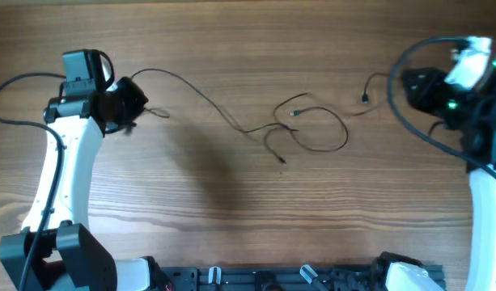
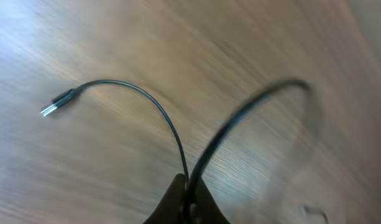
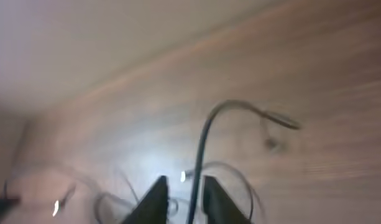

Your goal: Untangle cables

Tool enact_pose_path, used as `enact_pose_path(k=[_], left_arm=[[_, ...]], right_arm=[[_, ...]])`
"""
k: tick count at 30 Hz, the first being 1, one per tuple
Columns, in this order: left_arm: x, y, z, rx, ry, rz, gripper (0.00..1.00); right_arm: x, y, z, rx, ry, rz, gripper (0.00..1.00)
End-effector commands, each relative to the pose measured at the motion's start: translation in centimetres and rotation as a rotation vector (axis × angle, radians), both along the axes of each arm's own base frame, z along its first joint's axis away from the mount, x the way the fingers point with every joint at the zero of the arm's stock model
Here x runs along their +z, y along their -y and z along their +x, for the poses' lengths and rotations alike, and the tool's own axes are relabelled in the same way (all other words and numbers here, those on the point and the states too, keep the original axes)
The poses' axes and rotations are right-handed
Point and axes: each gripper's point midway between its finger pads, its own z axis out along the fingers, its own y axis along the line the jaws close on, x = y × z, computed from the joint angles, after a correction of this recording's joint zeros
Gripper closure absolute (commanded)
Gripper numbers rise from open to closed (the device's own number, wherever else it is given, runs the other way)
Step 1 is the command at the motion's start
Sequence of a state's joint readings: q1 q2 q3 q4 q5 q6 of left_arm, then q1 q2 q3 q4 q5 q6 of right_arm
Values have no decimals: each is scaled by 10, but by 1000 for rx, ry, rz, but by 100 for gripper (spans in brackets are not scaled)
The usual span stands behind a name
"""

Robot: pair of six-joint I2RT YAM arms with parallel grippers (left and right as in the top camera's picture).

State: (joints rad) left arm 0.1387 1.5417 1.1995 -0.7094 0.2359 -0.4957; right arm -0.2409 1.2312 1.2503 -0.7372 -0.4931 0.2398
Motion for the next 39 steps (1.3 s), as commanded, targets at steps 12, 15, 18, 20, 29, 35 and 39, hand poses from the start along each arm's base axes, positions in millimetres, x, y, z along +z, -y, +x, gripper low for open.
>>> enact_pose_path(k=[12,15,18,20,29,35,39], left_arm=[[10,89,-6,-131,-24,-256,0],[11,119,-27,-194,-102,-357,0],[-16,122,-65,245,-422,-399,0],[-26,131,-83,428,-530,-380,0],[-77,201,-102,690,-612,-276,0],[-120,222,-102,657,-668,-237,12],[-132,246,-91,598,-626,-275,25]], right_arm=[[-160,-43,15,57,-550,93,0],[-160,-42,15,55,-548,89,0],[-160,-41,16,52,-544,85,0],[-160,-41,16,53,-544,85,0],[-162,-42,10,53,-571,90,0],[-164,-43,3,55,-603,96,0],[-163,-47,-1,65,-618,114,0]])
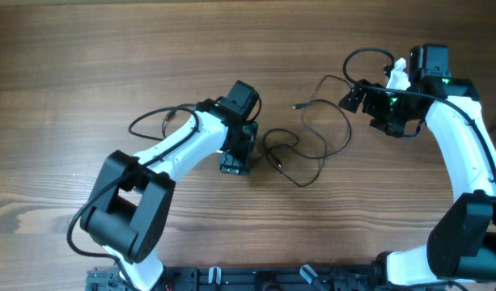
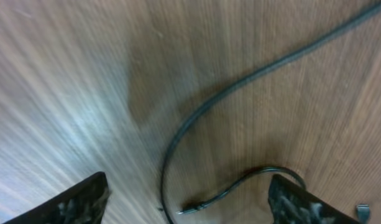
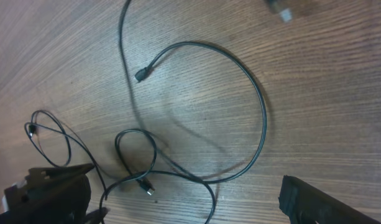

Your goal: Untangle cables

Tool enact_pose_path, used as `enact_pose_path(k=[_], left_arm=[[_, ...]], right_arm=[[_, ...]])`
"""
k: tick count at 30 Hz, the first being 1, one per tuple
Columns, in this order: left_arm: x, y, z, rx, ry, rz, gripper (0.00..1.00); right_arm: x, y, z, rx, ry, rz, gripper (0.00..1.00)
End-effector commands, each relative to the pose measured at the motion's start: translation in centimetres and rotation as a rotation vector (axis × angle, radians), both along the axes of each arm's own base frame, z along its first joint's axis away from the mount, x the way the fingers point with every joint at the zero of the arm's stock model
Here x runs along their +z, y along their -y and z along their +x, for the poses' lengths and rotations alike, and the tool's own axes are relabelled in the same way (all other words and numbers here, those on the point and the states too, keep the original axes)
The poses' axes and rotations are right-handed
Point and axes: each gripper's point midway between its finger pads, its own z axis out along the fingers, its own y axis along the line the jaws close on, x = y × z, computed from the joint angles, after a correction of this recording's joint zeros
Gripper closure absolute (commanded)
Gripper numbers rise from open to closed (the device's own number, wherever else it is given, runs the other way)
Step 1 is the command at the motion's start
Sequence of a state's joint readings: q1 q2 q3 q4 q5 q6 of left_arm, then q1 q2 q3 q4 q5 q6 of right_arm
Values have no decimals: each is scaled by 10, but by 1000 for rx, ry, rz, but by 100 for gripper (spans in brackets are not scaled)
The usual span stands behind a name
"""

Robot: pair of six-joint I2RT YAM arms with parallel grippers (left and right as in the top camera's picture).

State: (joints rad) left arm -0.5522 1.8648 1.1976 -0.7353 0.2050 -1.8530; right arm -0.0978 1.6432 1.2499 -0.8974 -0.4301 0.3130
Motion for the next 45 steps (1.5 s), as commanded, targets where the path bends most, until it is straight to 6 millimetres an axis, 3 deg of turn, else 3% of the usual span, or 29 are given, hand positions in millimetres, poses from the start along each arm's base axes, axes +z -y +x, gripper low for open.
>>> enact_pose_path(k=[1,5,7,11,13,16,19,22,24,27,28,30,32,34,36,37,39,41,44,45], left_arm=[[-17,11,-1,-18,4,14,32],[-27,4,-5,-18,-19,57,64],[-27,4,-5,-50,-12,59,94],[-14,-12,12,-241,78,46,96],[12,-24,27,-285,167,29,96],[38,-32,38,-260,242,13,96],[58,-28,41,-246,290,-35,96],[63,-20,37,-176,256,-96,96],[62,-21,35,-33,200,-111,96],[62,-21,35,105,154,-130,96],[62,-21,35,116,150,-131,96],[62,-22,35,85,160,-128,96],[63,-35,42,-54,221,-99,96],[61,-63,45,-168,244,-52,96],[56,-108,42,-189,200,-7,96],[54,-135,43,-190,193,12,96],[54,-166,47,-143,192,24,96],[53,-188,48,-78,186,30,96],[52,-205,49,-120,200,70,96],[52,-206,48,-129,199,74,96]], right_arm=[[-1,-9,-5,12,-26,47,0],[-2,-17,-18,28,-81,75,0],[-2,-21,-19,40,-83,75,0],[3,-51,-25,253,-13,93,5],[16,-90,-36,501,98,187,7],[25,-132,-55,705,167,262,7],[9,-173,-69,832,219,262,8],[-13,-201,-80,800,200,297,8],[-27,-217,-88,723,158,336,9],[-46,-236,-100,670,148,362,25],[-56,-235,-99,621,136,309,40],[-68,-229,-91,550,139,213,96],[-47,-211,-65,481,173,208,96],[-3,-169,-29,348,249,192,96],[57,-106,1,191,393,150,96],[95,-64,12,85,512,128,96],[123,-24,11,-16,598,89,96],[118,0,2,-69,572,17,95],[68,55,-20,-316,331,-238,96],[62,50,-22,-301,304,-216,96]])
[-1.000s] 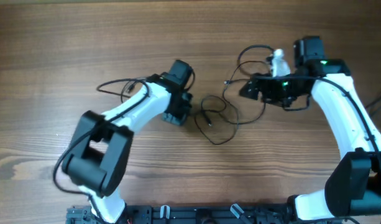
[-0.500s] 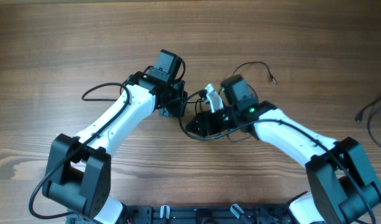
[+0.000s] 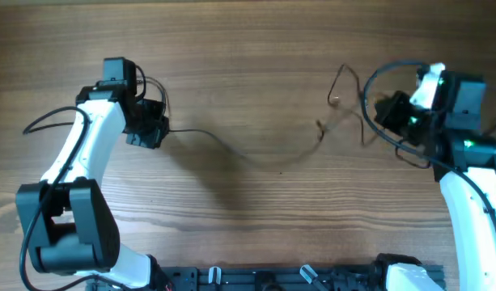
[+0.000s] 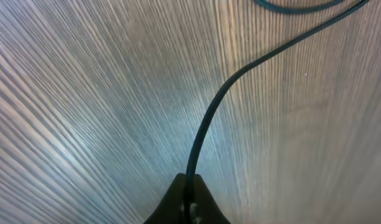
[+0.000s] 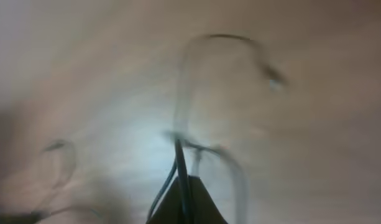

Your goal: Untangle cables

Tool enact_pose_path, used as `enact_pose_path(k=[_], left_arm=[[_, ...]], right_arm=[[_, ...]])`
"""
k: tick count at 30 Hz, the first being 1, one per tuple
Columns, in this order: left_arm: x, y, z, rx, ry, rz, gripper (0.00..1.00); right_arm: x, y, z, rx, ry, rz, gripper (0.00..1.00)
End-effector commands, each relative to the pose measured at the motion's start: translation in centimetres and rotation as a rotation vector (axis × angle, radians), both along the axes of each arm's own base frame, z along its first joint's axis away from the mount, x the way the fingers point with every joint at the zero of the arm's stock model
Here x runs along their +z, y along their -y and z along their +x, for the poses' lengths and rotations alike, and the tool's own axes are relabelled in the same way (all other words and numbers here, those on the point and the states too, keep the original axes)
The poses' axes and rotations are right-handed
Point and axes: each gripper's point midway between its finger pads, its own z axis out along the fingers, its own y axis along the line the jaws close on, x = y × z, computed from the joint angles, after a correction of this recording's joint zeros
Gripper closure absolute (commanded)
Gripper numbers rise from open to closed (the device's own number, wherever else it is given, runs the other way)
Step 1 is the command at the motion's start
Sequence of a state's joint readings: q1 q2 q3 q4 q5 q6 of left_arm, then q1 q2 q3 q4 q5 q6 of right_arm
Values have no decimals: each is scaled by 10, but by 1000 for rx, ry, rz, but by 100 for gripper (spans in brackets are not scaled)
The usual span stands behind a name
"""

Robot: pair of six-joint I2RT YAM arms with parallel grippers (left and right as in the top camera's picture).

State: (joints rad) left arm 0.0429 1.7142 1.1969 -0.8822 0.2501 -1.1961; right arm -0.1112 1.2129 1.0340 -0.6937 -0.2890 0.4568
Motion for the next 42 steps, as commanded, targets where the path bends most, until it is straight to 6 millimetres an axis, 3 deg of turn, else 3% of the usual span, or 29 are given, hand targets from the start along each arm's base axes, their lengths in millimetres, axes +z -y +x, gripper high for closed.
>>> enact_pose_path(k=[1,2,4,6,7,9,12,14,15,16,17,18,19,21,23,25,27,29,31,34,37,38,40,42], left_arm=[[6,-10,-1,-101,43,55,96],[6,-10,-1,-158,57,72,96],[3,-28,-6,-273,51,171,96],[-1,-70,-30,-228,-78,323,96],[-1,-94,-45,-190,-147,388,96],[0,-115,-54,-136,-183,407,96],[-1,-136,-62,62,-200,378,96],[-2,-122,-44,36,-115,274,96],[4,-92,-11,-169,71,149,96],[16,-59,16,-391,258,66,96],[33,-18,35,-628,455,-10,96],[38,-1,39,-711,509,-21,96],[37,14,41,-764,518,-4,96],[32,37,40,-844,495,47,96],[26,48,37,-896,460,118,96],[22,53,36,-929,434,179,96],[21,63,34,-961,430,197,96],[22,67,34,-970,436,197,96],[22,67,35,-970,439,199,96],[22,67,35,-970,440,199,96],[22,67,36,-969,443,200,96],[23,67,36,-969,446,201,96],[23,67,38,-968,454,204,96],[24,68,40,-967,464,208,96]], right_arm=[[-17,10,2,3,-45,-77,96],[-22,20,3,35,-43,-177,96],[-29,86,-10,-333,-140,-345,96],[-30,122,-30,-528,-195,-417,96],[-32,129,-37,-590,-216,-387,96],[-35,133,-42,-690,-223,-300,96],[-36,115,-27,-605,-189,-196,95],[-32,90,-10,-429,-139,-127,96],[-22,50,12,-126,-35,-65,96],[-14,20,21,104,55,-46,95],[-5,-15,25,348,155,-25,96],[-7,-29,27,436,181,-35,96],[-20,-34,33,474,167,-92,95],[-43,-26,51,455,137,-218,96],[-48,-8,74,383,161,-327,92],[-28,-3,93,356,261,-380,96],[24,-3,108,343,410,-426,96],[102,-2,116,332,576,-498,96],[169,-2,111,311,694,-536,95],[228,-2,85,252,776,-516,96],[261,7,47,118,785,-447,96],[263,7,37,104,779,-422,96],[258,6,22,64,730,-338,96],[242,6,20,42,656,-279,95]])
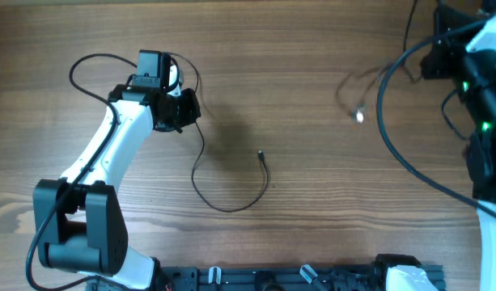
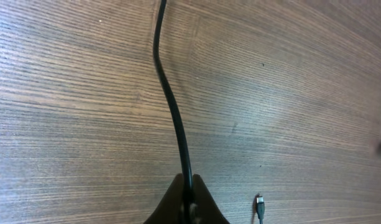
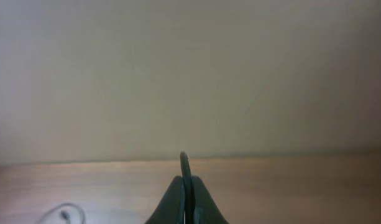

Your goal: Untangle cables

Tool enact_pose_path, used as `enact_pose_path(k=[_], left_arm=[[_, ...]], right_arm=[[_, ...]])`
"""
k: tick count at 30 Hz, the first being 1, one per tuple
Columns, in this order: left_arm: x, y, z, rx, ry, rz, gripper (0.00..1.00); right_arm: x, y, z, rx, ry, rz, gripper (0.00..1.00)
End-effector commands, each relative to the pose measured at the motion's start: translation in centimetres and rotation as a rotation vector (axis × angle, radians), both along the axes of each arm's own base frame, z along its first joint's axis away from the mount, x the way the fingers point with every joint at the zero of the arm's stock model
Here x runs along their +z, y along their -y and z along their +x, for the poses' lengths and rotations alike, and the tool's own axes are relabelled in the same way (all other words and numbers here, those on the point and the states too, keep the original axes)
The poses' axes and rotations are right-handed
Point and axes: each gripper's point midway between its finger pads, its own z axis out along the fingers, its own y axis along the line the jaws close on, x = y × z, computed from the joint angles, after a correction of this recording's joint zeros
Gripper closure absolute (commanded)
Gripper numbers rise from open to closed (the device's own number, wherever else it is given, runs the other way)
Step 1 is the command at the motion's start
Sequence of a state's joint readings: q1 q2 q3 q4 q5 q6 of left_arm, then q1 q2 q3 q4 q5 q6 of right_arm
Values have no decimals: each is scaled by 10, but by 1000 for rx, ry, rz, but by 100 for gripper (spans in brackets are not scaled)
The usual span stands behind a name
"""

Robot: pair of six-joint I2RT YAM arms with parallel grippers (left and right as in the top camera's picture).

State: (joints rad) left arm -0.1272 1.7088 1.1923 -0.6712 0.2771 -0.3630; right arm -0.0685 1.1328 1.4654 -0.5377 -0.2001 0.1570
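Note:
My left gripper (image 1: 189, 107) (image 2: 187, 190) is shut on a thin black cable (image 1: 201, 194) (image 2: 171, 106). From the gripper the cable lies on the wood in a wide curve, ending in a small plug (image 1: 260, 153) (image 2: 260, 204) near the table's middle. My right gripper (image 1: 430, 63) (image 3: 185, 183) is raised at the far right corner, shut on a second thin cable (image 1: 350, 87) (image 3: 183, 163). That cable looks blurred, with its bright plug (image 1: 359, 115) at its left end. The two cables are apart.
Thick black supply cables belong to the arms: one sweeps round the right arm (image 1: 385, 121), another loops behind the left arm (image 1: 79, 66). A black rail (image 1: 296, 279) runs along the front edge. The right wrist view shows mostly a pale wall beyond the table.
The cables, then stretched and still joined right of centre, have come apart. My left gripper is further right and back, its cable slack. My right gripper has risen toward the far right corner.
At first both grippers were shut on cable ends far apart, with a tangle in the middle. Then both stood open by the tangle at the centre. Then each was shut on a cable and pulled outward. Now the cables lie separate.

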Motion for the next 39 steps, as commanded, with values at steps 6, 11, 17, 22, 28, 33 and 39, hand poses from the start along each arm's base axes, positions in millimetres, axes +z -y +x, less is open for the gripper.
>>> enact_pose_path(k=[6,11,17,22,28,33,39], left_arm=[[9,0,4,-15,40,11,96],[9,0,4,-15,40,11,96],[9,0,4,-15,40,11,96],[9,0,4,-15,40,11,96],[10,0,6,-15,49,10,96],[10,0,6,-15,50,10,93],[9,0,4,-5,40,6,93]], right_arm=[[-143,25,55,-157,-466,71,95],[-275,5,26,-110,-997,101,89],[-348,-11,-13,-92,-1341,28,81],[-364,-9,-27,-99,-1417,5,0],[-416,28,-44,-331,-1405,-70,0],[-414,89,-4,-589,-1206,238,0],[-398,147,40,-448,-969,176,0]])
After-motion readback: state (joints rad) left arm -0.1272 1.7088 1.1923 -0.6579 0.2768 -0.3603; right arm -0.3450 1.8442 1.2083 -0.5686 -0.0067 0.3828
